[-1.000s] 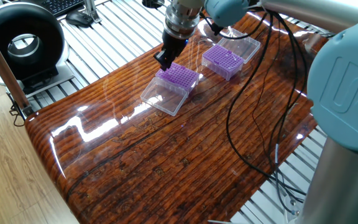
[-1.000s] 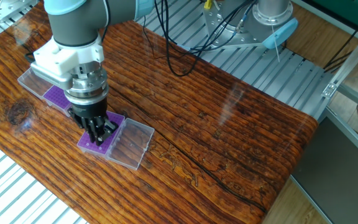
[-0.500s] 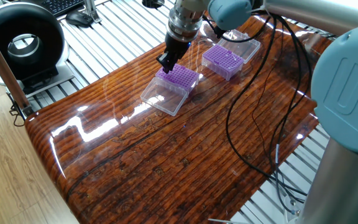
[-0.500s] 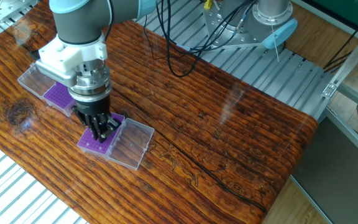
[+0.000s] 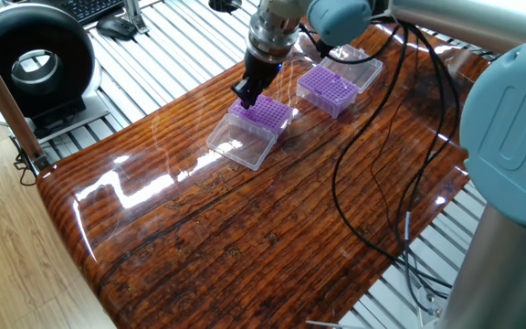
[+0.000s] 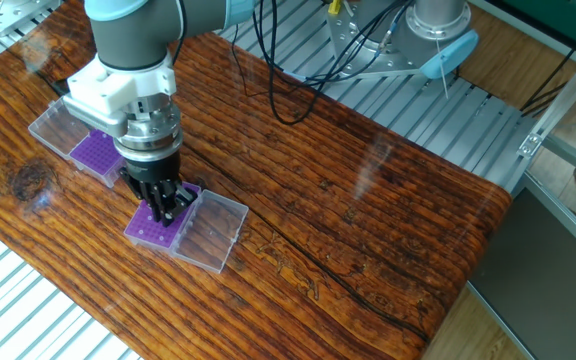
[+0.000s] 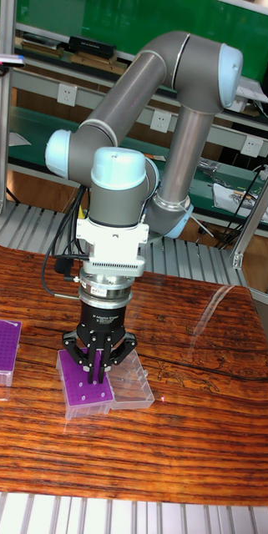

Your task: Transfer all small pipette tips from one holder to another

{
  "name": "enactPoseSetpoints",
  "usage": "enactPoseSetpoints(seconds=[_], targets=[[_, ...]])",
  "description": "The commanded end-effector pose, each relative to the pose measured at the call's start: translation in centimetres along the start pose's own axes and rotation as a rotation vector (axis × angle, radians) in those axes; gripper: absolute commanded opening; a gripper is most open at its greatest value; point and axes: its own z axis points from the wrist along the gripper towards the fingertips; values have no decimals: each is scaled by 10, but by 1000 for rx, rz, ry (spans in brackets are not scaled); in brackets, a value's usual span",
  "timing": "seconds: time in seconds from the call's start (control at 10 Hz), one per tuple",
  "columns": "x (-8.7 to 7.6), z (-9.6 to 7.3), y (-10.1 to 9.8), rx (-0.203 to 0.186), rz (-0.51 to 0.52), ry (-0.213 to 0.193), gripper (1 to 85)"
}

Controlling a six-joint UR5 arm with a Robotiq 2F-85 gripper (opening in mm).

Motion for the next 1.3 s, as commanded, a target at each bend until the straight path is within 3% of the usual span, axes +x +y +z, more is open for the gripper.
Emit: enactPoseSetpoints(seconds=[0.0,1.2], targets=[[1,0,0,-8,11,-6,217],[3,3,-2,-5,6,-4,217]])
